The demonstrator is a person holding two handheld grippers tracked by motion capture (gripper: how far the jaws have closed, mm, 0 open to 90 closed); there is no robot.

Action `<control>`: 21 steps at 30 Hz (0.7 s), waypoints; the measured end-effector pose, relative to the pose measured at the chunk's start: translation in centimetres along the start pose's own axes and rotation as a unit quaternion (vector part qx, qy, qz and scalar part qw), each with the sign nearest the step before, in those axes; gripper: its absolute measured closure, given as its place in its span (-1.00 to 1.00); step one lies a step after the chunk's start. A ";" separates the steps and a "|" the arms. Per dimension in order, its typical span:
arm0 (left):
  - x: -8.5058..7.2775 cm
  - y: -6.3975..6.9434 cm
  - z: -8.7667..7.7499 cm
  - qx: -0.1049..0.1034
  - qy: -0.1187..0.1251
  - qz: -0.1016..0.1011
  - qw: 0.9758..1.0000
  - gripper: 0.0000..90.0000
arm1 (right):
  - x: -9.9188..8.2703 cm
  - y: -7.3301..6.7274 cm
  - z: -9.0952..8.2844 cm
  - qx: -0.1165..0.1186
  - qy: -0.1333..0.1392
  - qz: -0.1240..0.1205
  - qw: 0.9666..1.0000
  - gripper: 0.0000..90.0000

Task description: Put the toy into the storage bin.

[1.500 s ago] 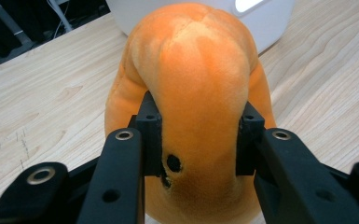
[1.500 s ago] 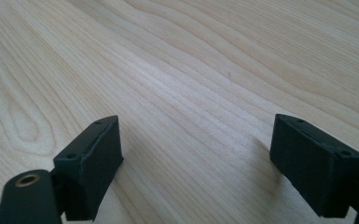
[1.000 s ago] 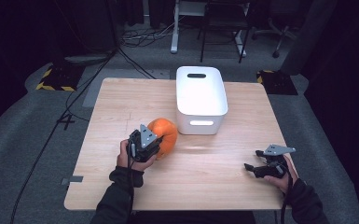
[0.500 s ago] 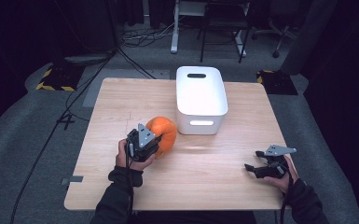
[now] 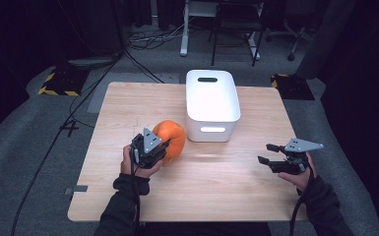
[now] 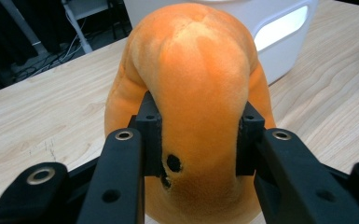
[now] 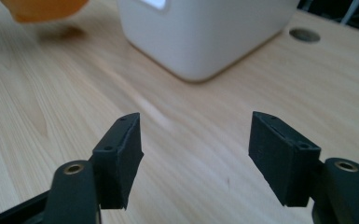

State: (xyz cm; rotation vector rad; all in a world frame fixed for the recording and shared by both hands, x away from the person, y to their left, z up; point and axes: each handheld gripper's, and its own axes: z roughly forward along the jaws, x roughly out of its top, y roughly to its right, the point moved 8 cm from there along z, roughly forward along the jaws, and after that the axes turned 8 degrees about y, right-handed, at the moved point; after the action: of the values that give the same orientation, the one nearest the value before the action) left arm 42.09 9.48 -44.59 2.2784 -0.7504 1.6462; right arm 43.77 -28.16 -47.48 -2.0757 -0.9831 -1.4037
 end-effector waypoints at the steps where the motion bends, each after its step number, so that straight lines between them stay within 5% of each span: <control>1: 0.1 -0.1 -0.1 -0.001 -0.001 0.006 1.000 0.43 | 0.0 0.0 0.0 0.000 0.000 0.000 1.000 -0.21; 13: 0.5 -0.8 -0.3 -0.003 0.003 -0.001 1.000 0.43 | 9.1 -1.0 2.6 0.018 0.050 -0.047 0.997 -0.17; 21: 0.6 -1.2 -0.4 -0.002 0.001 -0.005 1.000 0.43 | 12.0 -2.7 4.8 0.042 0.053 -0.073 0.995 -0.15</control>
State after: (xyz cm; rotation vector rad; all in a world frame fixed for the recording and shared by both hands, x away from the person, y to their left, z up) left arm 42.54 10.50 -43.77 2.2738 -0.7407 1.6418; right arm 47.34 -19.32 -38.36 -1.8814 -1.1505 -1.4999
